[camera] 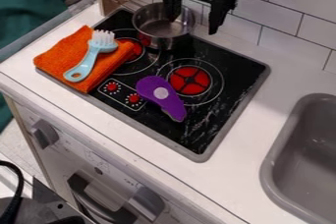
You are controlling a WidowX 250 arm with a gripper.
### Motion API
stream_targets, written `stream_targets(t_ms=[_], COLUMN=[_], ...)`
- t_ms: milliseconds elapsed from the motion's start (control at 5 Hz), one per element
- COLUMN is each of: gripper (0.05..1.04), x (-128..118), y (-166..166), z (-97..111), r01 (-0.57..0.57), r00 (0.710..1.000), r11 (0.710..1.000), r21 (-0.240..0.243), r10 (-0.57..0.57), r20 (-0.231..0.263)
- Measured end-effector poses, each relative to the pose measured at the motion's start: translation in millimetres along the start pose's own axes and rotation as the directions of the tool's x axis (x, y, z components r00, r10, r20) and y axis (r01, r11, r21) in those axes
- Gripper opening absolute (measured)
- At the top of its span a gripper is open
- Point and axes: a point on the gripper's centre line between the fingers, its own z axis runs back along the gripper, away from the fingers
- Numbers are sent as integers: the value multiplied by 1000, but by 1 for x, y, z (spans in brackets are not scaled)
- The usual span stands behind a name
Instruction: Place the purple object inside the silver pot
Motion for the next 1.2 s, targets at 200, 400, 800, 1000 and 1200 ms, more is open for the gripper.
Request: stream_targets(t_ms=[200,400,800,1000,1200], gripper=[1005,1005,1005,1005,1005], x=[-7,-22,-51,-75,-97], y=[0,5,17,19,24], z=[-13,-25,-19,-14,-24], r01=[3,23,145,322,464], r00=[999,996,989,947,886], r11=[1000,1000,989,942,872], r21=[2,4,-26,-96,-155], r10=[-3,-22,-146,-319,-457], r20=[-44,-86,-37,44,84])
